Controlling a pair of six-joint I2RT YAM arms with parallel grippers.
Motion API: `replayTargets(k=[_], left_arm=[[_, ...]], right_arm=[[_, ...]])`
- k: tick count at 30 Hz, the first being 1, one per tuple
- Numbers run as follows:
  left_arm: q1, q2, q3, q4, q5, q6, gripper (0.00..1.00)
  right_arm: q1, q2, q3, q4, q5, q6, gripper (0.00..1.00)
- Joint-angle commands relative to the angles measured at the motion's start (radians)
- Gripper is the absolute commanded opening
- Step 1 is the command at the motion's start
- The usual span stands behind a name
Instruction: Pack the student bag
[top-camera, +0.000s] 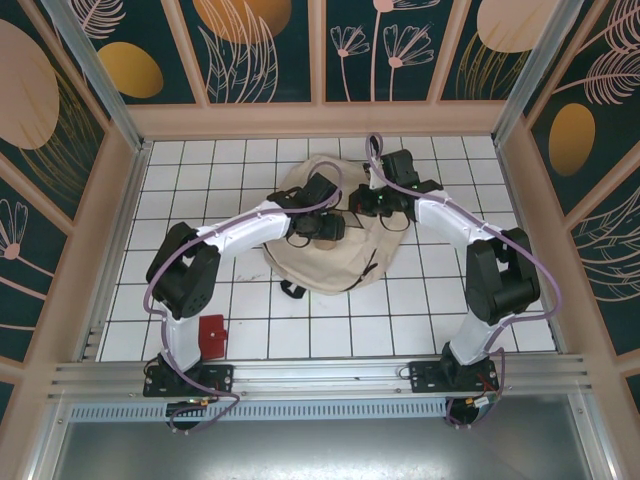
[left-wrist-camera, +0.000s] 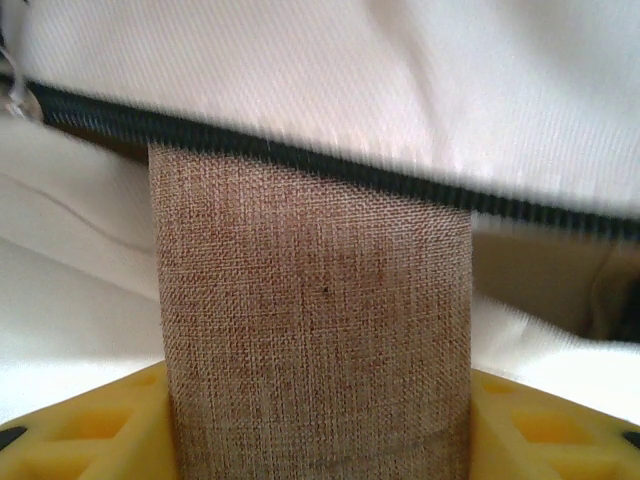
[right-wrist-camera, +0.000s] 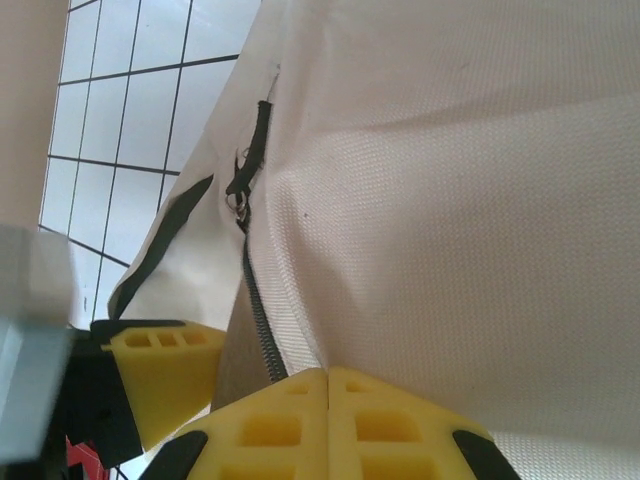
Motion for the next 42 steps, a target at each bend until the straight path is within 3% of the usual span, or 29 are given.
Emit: replayTargets(k=[1,3,6,11,16,20,23,27,35,42], left_arm=[[0.023,-0.009,0.019,0.183,-0.075,-0.219,0.28],[0.031,0.013,0.021,0.218,-0.062,-0.264,0.32],[0.041,0.011,0.006,0.217,-0.022,-0.277,0.61],[0.046,-0.129,-0.131,0.237,0.082,-0.245,0.76],[0.058,-0.252,-0.288,0.269,0.137,-0.252,0.83],[0.079,-0.253,-0.365,0.341,0.168,-0.289,0.77],[0.081,-0.227,-0.375,0.402,0.227,-0.307,0.59],[0.083,-0.165,-0.382,0.433,0.266,-0.331,0.59],[0.091,-0.089,-0.358,0.595,0.348,-0.393,0.35],[0.091,-0.022,-0.299,0.78,0.385,-0.449,0.31]], right_arm=[[-0.001,-0.054,-0.017,0.036,-0.056,0.023,0.0],[-0.003,-0.054,-0.02,0.039,-0.054,0.027,0.0],[-0.008,-0.051,-0.017,0.038,-0.051,0.029,0.0],[-0.019,-0.058,-0.017,0.037,-0.047,0.027,0.0],[-0.02,-0.058,-0.013,0.037,-0.046,0.023,0.0],[-0.02,-0.058,-0.012,0.035,-0.043,0.024,0.0],[-0.02,-0.054,-0.011,0.03,-0.039,0.022,0.0],[-0.019,-0.057,-0.011,0.03,-0.033,0.025,0.0],[-0.018,-0.061,-0.011,0.027,-0.027,0.03,0.0],[-0.018,-0.069,-0.017,0.026,-0.016,0.035,0.0]])
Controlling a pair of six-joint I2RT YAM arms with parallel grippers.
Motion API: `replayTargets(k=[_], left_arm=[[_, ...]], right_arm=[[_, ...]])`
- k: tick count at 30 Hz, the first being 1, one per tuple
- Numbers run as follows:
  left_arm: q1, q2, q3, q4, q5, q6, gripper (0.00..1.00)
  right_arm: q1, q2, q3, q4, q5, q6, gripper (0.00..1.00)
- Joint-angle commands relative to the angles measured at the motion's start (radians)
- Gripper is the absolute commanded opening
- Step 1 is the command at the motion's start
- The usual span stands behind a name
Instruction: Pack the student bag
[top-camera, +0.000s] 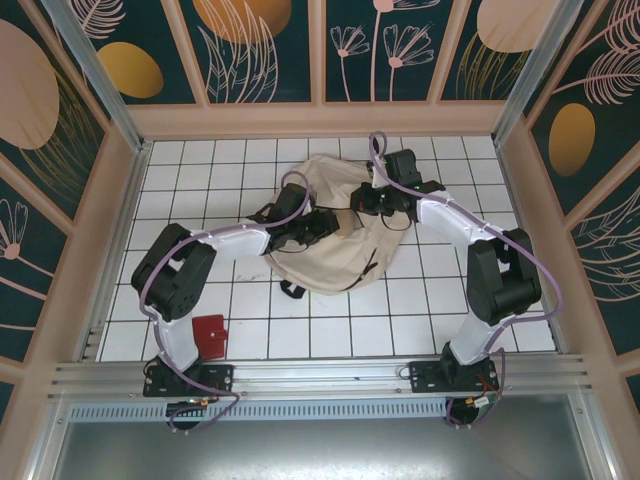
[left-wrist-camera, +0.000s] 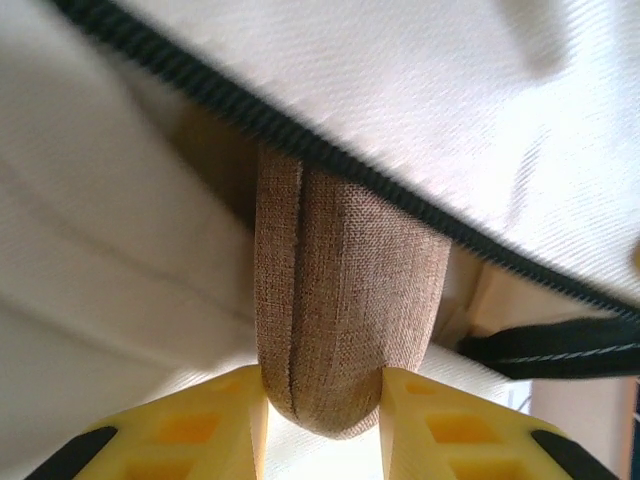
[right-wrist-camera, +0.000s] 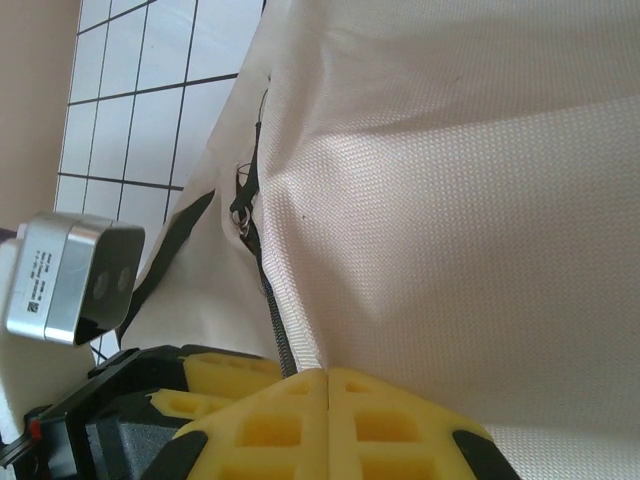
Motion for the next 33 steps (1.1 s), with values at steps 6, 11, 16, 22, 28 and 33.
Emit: replayTargets(k=[6,11,16,22,28,33], left_arm=[[0.001,0.079,0.041,0.318,0.069,-0.101,0.35],[0.011,0.003,-0.04,0.286,0.088,-0.088,0.46],[0.021,-0.199,-0.115,-0.051,0.033,0.036,0.63],[0.063,-0.428,-0.23,-0.547,-0.231,0.038,0.83],[0.13,-0.572,-0.378,-0.97,-0.516,-0.131,0.93],[0.142,-0.642,-0.435,-1.136,-0.622,-0.236,0.95]], right_arm=[[-0.003,-0.061,-0.022,0.011,0.001,0.024,0.0],[-0.004,-0.058,-0.024,0.01,0.022,0.028,0.0],[-0.003,-0.057,-0.025,0.012,0.048,0.027,0.0],[-0.004,-0.057,-0.027,0.013,0.076,0.018,0.0],[-0.007,-0.059,-0.037,0.003,0.103,0.001,0.0],[-0.012,-0.042,-0.033,0.009,0.099,-0.003,0.0]])
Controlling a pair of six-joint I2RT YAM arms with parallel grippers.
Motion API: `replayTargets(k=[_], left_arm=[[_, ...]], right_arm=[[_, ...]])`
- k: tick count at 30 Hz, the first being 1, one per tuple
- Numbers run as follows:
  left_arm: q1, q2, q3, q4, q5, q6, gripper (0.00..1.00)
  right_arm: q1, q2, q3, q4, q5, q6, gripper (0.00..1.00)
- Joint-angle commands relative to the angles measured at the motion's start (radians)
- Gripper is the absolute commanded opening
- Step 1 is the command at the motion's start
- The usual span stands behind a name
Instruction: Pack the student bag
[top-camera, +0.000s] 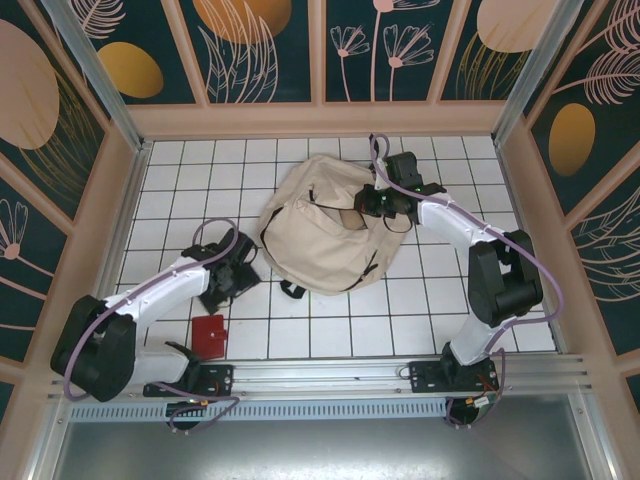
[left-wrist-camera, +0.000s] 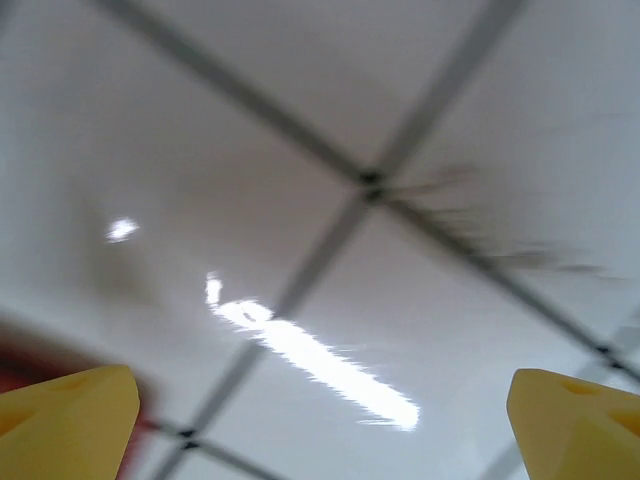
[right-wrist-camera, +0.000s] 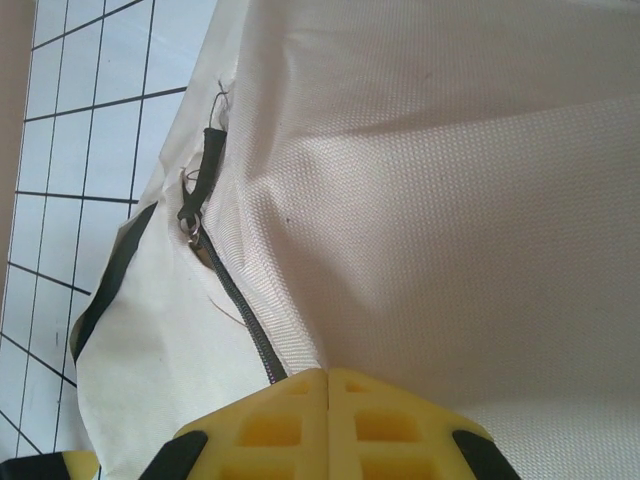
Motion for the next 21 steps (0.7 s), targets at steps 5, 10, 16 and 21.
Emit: replayTargets(k=[5,10,16,21], left_arm=[[0.007,-0.081,-0.055,-0.16,-0.092,-0.13,0.95],[0.007,-0.077,-0.143,-0.008,0.008,-0.168,0.94],[0.007,-0.037,-0.115,0.217,0.055,-0.072,0.93],[0.008,0.081,-0.001,0.386,0.097,0.053,0.93]], right_arm=[[-0.011,-0.015,0.0,0.015,0.016,-0.006,0.0],[-0.011,-0.011,0.01,0.006,0.019,-0.006,0.0],[-0.01,-0.01,0.017,0.002,0.021,-0.001,0.0],[-0.01,-0.009,0.011,0.004,0.025,0.009,0.0]])
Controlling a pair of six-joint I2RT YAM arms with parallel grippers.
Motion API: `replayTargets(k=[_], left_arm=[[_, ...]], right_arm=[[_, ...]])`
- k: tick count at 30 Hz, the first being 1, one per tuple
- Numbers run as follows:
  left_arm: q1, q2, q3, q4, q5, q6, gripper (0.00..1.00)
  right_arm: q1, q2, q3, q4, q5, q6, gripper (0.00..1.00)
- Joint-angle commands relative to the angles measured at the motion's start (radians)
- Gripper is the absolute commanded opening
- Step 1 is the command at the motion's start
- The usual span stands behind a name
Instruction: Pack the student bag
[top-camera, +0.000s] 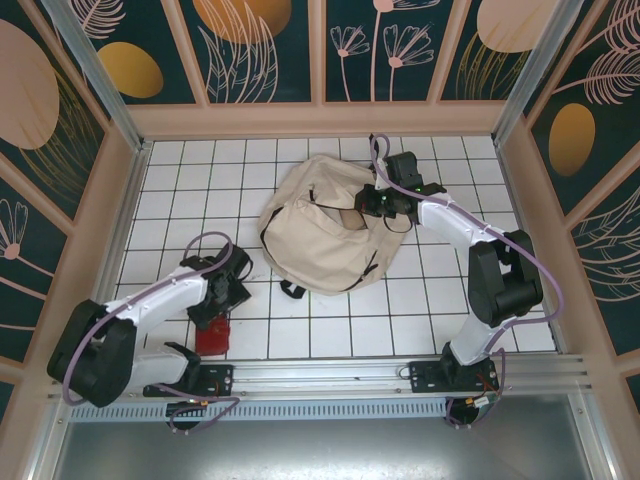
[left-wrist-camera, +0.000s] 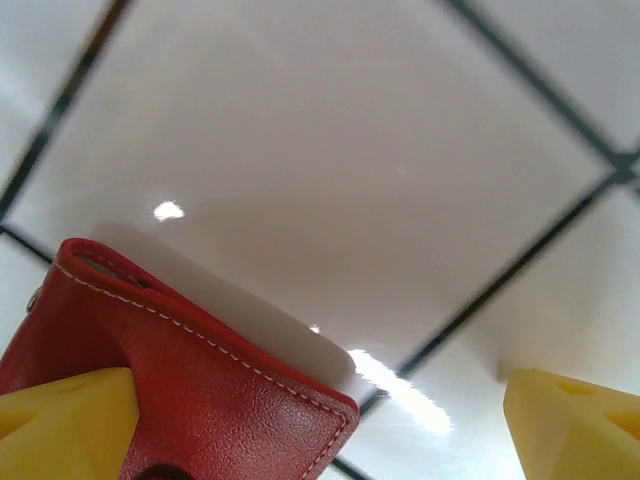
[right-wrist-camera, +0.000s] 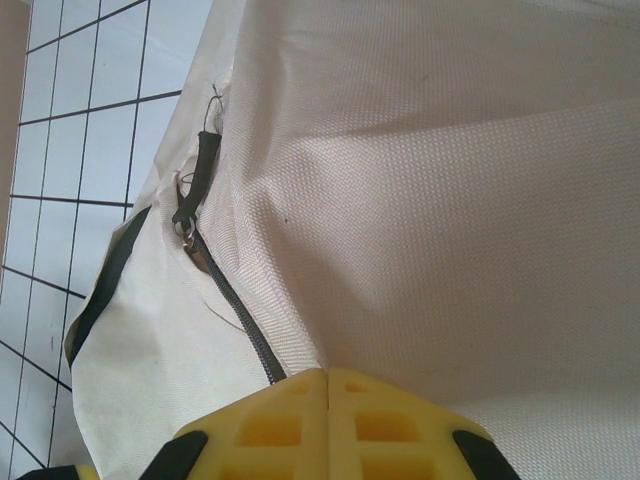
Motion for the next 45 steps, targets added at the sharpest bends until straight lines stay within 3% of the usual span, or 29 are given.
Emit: replayTargets(k=[1,8,13,19,24,30,33,37,42,45], left_arm=[[0.002,0.098,0.11,0.359,0.094,0.109,0.93],[0.002,0.209,0.327,0.298,0.054,0.226,0.94],[0.04,0.163,0.28,0.196,0.001,0.28,0.95],[0.143,0.112,0.154,0.175,0.049,0.38,0.95],[0.159,0.171,0.135,0.198,0.106,0.446,0.94],[0.159,0.135,0.085,0.275,0.299,0.478,0.89],[0.146,0.083,0.031,0.325,0.415,0.455,0.83],[0.111,0.049,0.0,0.325,0.427,0.421,0.76],[0.05,0.051,-0.031,0.383,0.465,0.361,0.55],[0.044,0.05,-0.041,0.416,0.468,0.339,0.48]], right_arm=[[-0.008,-0.009,0.012,0.005,0.018,0.01,0.0],[-0.009,-0.01,0.004,0.008,0.021,0.018,0.0],[-0.009,-0.013,-0.002,0.015,0.021,0.022,0.0],[-0.008,-0.006,0.0,0.017,0.013,0.023,0.0],[-0.006,-0.005,0.0,0.017,0.012,0.023,0.0],[-0.005,-0.011,-0.005,0.014,0.019,0.026,0.0],[-0.006,-0.006,-0.003,0.016,0.022,0.026,0.0],[-0.003,0.003,0.002,0.014,0.021,0.027,0.0],[-0.002,0.005,0.002,0.012,0.024,0.028,0.0],[0.001,0.006,0.003,0.011,0.026,0.028,0.0]])
